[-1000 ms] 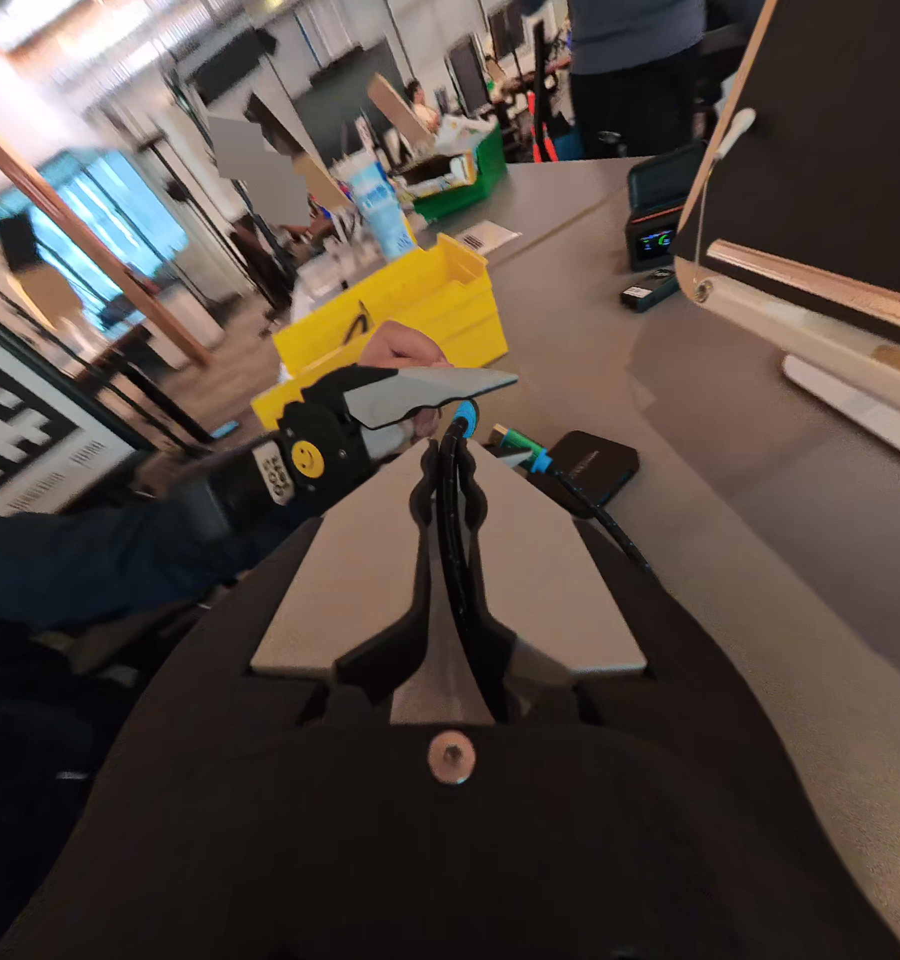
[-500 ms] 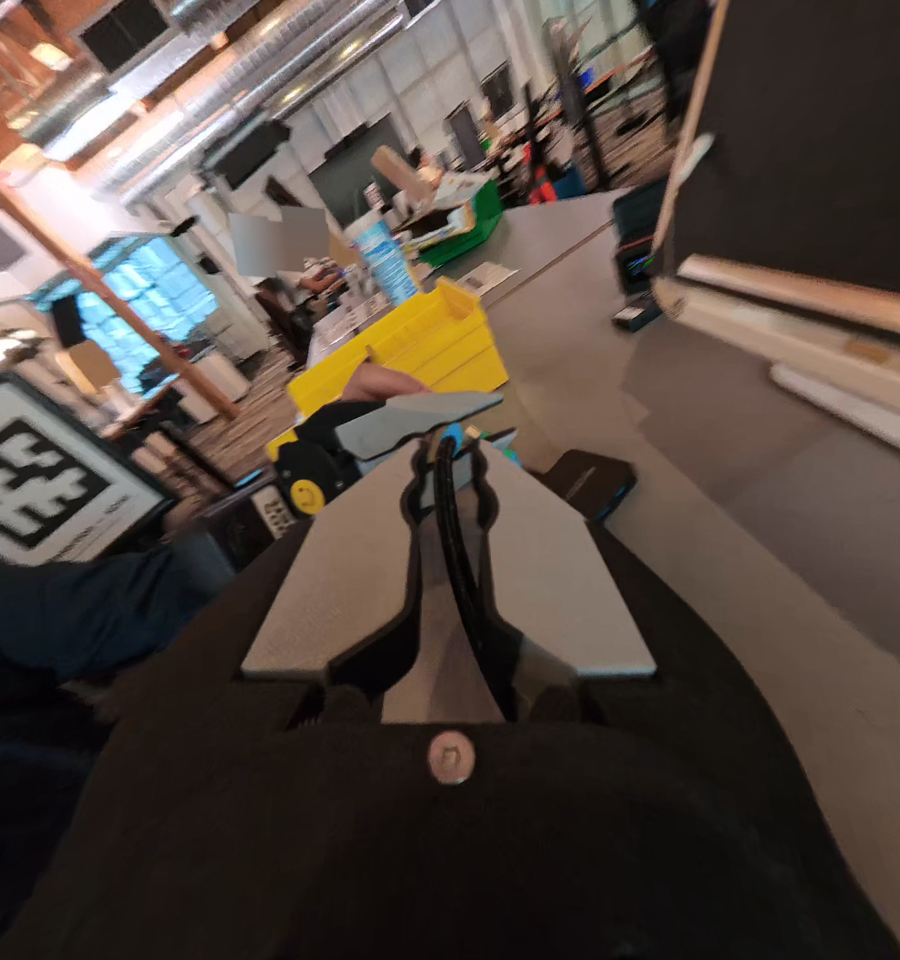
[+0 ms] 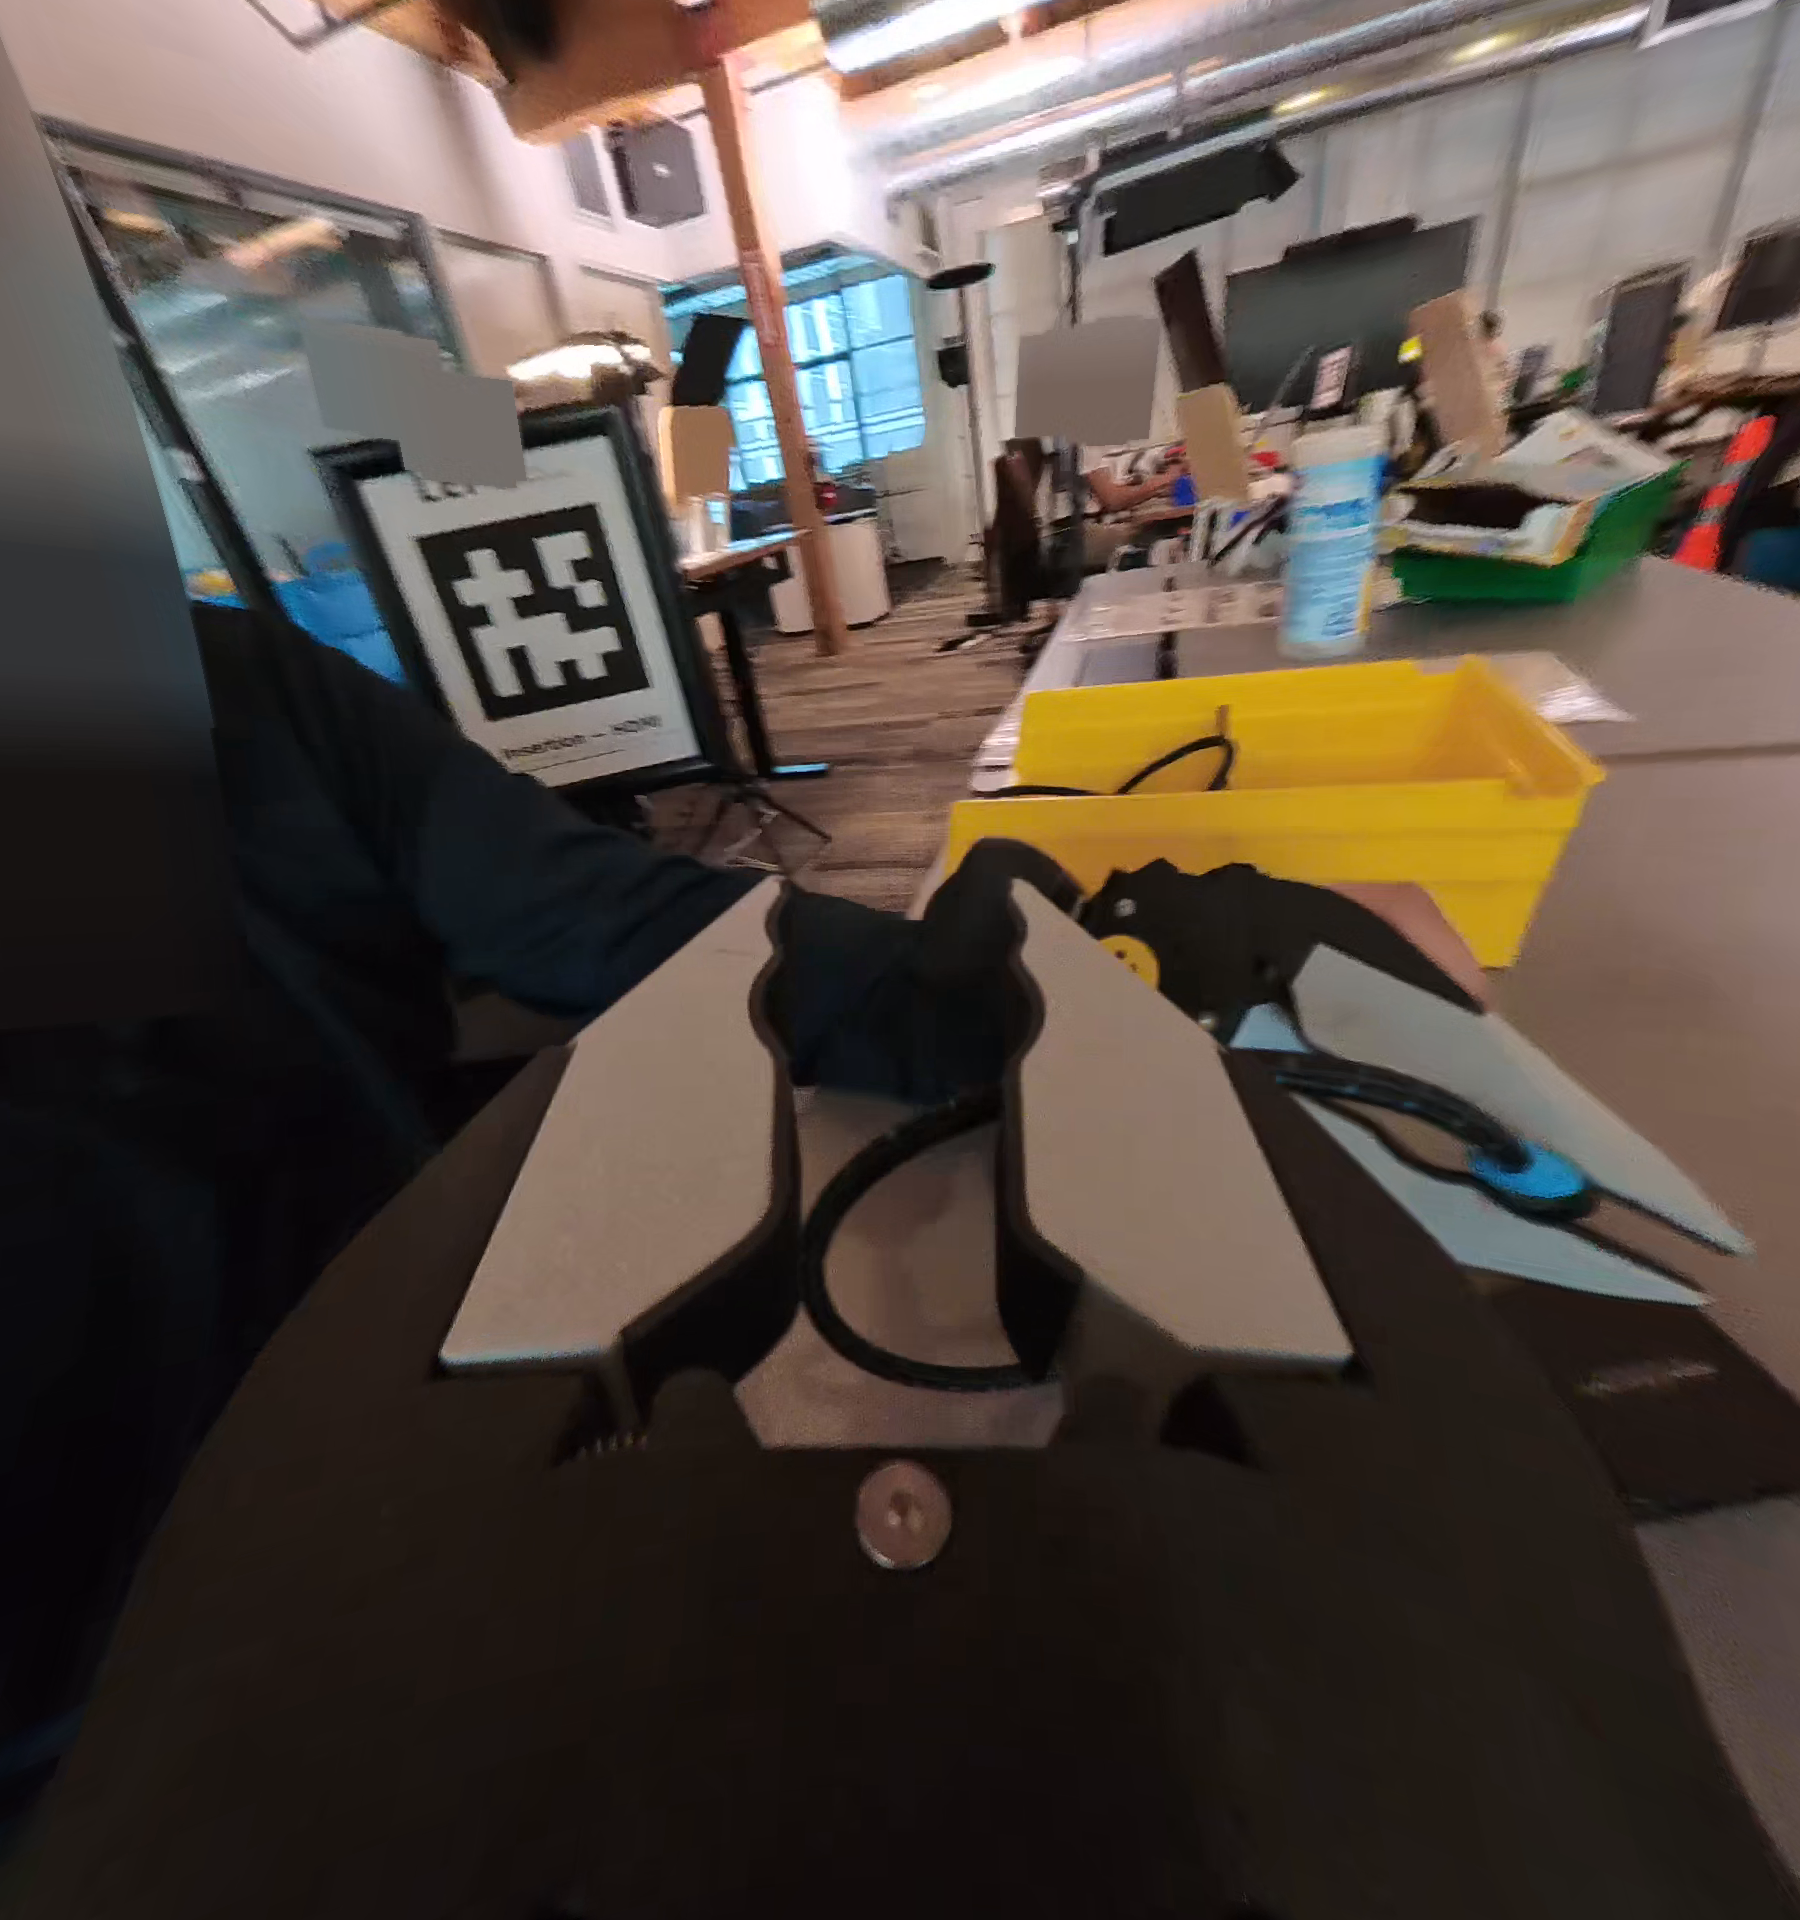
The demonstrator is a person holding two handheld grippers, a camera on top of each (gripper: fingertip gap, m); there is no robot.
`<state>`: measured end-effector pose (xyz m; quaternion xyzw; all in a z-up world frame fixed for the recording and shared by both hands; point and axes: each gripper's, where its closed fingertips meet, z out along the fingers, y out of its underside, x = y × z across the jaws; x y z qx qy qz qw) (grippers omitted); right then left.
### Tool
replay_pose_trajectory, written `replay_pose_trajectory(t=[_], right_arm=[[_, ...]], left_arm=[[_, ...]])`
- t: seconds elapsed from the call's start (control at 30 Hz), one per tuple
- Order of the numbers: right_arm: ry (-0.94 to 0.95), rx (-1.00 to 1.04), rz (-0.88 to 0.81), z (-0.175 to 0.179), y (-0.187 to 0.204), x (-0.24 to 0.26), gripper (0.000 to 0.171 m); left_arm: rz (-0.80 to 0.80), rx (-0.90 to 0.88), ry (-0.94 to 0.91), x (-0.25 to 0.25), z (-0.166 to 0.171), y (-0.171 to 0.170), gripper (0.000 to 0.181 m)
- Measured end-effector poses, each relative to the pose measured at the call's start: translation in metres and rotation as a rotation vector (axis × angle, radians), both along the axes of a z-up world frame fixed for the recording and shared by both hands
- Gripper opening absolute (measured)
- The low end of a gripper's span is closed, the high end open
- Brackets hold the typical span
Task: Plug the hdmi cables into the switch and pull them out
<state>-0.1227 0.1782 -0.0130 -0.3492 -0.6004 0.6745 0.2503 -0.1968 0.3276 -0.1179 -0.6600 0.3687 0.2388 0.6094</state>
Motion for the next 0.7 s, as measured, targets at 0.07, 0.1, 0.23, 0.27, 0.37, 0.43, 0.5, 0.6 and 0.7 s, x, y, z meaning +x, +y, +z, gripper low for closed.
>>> replay_pose_trajectory(t=[0.07,0.1,0.23,0.27,0.37,0.43,0.5,0.6,0.7], right_arm=[[0.021,0.07,-0.086,-0.001,0.005,-0.004,0.045],[0.021,0.102,-0.111,-0.003,0.007,-0.004,0.044],[0.097,0.078,-0.016,0.012,-0.01,0.01,0.042],[0.091,0.077,0.034,0.013,-0.019,0.015,0.035],[-0.104,0.174,0.08,-0.021,-0.031,0.013,0.015],[-0.247,0.236,-0.105,-0.051,-0.004,-0.01,0.0],[-0.373,0.216,-0.197,-0.072,0.019,-0.021,0.0],[-0.511,0.292,-0.445,-0.1,0.069,-0.024,0.0],[-0.632,0.469,-0.776,-0.121,0.134,-0.007,0.0]], left_arm=[[0.006,0.001,0.029,0.0,-0.001,0.0,0.006],[0.009,0.0,0.041,-0.001,-0.002,0.0,0.006],[0.068,-0.033,0.078,-0.011,-0.01,0.005,0.006],[0.082,-0.045,0.074,-0.014,-0.012,0.006,0.006],[0.12,-0.099,0.034,-0.024,-0.02,0.009,0.006],[0.124,-0.15,-0.012,-0.028,-0.025,0.009,0.006],[0.12,-0.185,-0.045,-0.032,-0.028,0.008,0.006],[0.109,-0.213,-0.097,-0.037,-0.028,0.006,0.006],[0.05,-0.256,-0.152,-0.028,-0.028,0.001,0.005]])
